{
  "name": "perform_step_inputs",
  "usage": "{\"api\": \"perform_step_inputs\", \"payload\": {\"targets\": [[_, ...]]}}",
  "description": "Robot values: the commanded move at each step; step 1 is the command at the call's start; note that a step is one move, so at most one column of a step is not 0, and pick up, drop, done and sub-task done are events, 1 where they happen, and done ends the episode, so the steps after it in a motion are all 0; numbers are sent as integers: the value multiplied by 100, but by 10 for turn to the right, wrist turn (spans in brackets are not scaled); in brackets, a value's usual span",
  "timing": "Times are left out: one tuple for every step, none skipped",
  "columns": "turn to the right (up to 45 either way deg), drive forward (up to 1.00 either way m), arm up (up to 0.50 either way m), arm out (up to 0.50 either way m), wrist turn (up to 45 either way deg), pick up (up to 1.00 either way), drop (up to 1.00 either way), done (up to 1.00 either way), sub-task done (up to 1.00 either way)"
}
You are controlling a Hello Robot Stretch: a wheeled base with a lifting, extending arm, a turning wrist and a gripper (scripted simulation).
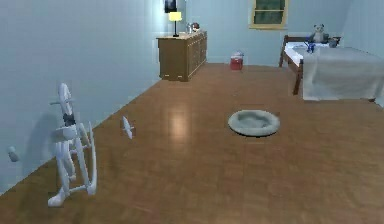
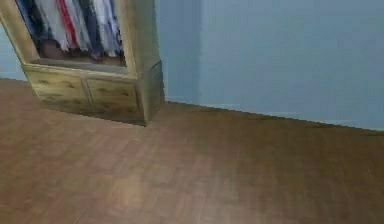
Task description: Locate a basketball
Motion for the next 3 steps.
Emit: {"api": "perform_step_inputs", "payload": {"targets": [[0,100,0,0,0,0,0,0,0],[0,85,0,0,0,0,0,0,0],[-150,0,0,0,0,0,0,0,0]]}}
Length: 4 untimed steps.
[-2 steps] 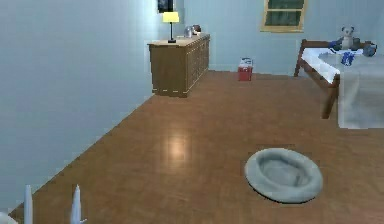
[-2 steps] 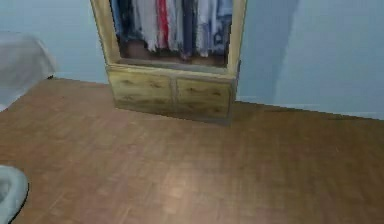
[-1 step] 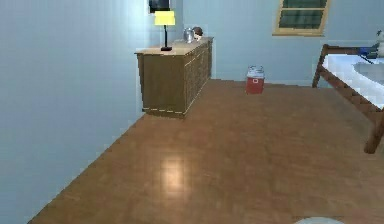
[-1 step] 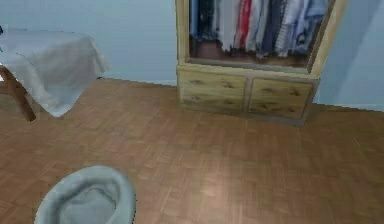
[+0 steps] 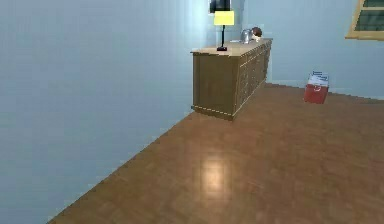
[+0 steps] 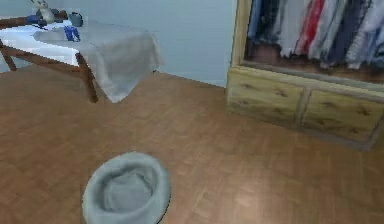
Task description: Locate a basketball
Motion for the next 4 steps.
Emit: {"api": "perform_step_inputs", "payload": {"targets": [[0,35,0,0,0,0,0,0,0],[270,0,0,0,0,0,0,0,0],[0,100,0,0,0,0,0,0,0],[30,0,0,0,0,0,0,0,0]]}}
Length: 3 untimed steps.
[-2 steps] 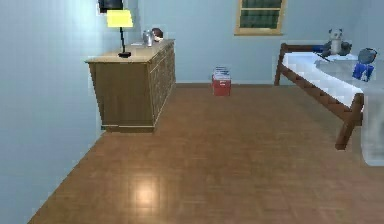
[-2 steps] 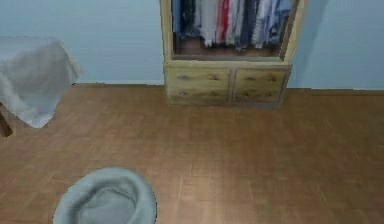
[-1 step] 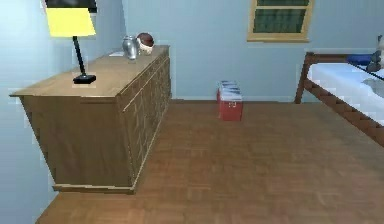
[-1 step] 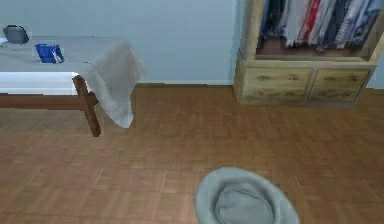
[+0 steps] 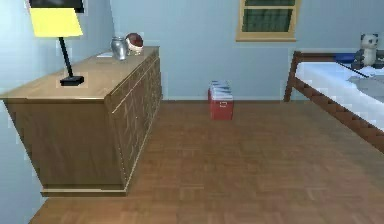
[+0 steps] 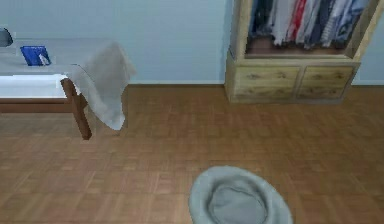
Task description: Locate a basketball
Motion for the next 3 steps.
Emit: {"api": "perform_step_inputs", "payload": {"targets": [[30,0,0,0,0,0,0,0,0],[0,95,0,0,0,0,0,0,0],[-30,0,0,0,0,0,0,0,0]]}}
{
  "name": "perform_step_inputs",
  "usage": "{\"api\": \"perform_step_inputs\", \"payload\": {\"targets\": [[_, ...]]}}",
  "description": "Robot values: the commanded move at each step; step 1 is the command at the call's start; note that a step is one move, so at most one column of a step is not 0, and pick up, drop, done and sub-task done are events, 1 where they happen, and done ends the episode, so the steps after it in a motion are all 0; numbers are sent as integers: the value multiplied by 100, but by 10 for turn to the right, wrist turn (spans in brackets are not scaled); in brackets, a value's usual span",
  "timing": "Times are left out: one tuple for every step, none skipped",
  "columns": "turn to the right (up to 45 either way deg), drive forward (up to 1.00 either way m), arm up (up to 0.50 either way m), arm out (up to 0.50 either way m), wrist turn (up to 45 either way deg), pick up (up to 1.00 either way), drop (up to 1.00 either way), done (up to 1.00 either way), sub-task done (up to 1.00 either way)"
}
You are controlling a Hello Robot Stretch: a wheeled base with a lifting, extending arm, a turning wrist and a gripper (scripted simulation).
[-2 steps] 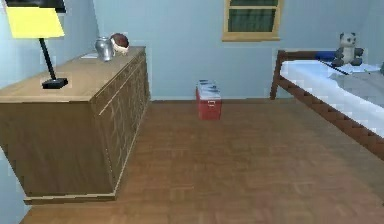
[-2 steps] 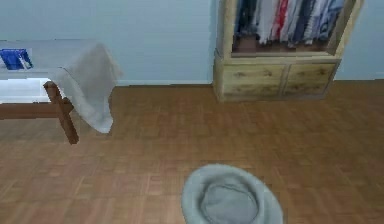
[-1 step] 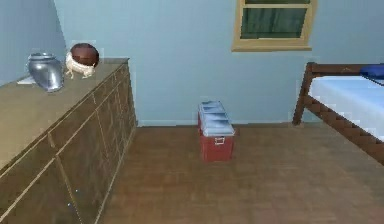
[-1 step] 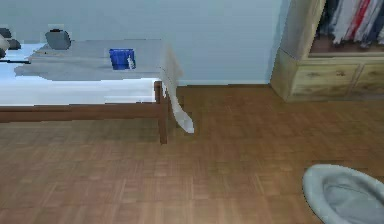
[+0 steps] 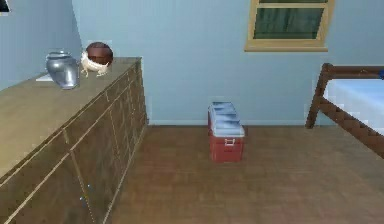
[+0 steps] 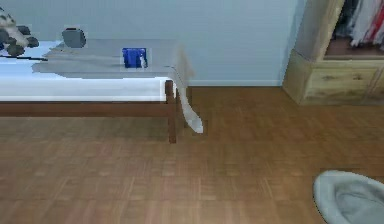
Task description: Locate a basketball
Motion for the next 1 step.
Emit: {"api": "perform_step_inputs", "payload": {"targets": [[0,100,0,0,0,0,0,0,0]]}}
